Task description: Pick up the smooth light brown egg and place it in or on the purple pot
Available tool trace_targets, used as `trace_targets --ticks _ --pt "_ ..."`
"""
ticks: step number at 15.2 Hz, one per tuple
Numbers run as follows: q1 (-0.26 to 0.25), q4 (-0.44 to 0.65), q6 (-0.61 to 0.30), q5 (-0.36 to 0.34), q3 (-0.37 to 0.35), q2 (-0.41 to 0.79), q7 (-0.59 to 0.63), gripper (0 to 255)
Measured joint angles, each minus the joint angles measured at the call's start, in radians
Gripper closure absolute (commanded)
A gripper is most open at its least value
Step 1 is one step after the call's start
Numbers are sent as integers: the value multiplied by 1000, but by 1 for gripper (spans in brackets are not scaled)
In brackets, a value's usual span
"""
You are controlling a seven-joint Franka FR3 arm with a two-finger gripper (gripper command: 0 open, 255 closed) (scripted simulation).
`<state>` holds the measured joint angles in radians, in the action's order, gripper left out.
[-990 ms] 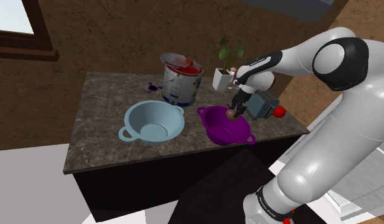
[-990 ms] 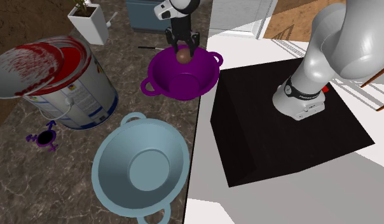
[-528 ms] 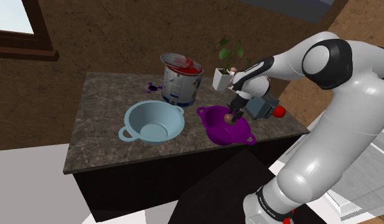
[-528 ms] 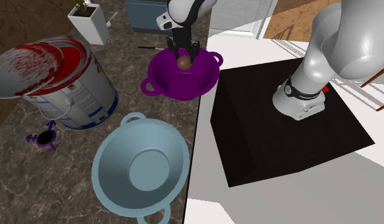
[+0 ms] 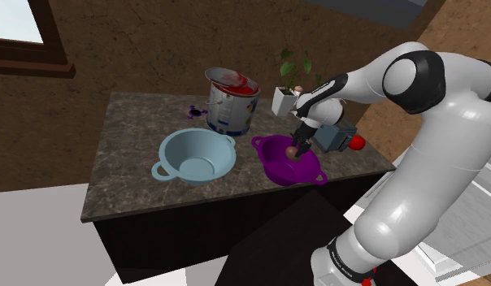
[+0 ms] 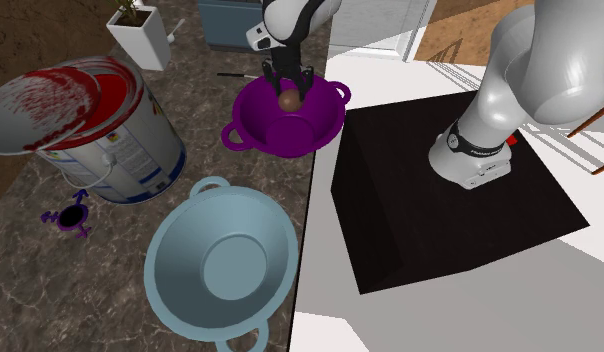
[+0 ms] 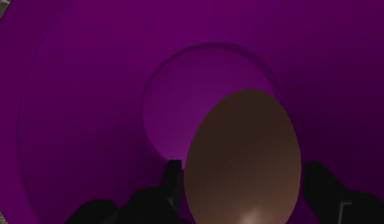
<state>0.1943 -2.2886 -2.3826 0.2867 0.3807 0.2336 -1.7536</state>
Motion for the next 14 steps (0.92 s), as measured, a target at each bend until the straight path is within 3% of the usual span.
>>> trace_targets --ticks 6,10,14 --pt "0 0 0 0 0 0 0 0" --pt "-4 29 88 -56 23 -69 35 0" --pt "-6 35 112 -71 26 -89 48 0"
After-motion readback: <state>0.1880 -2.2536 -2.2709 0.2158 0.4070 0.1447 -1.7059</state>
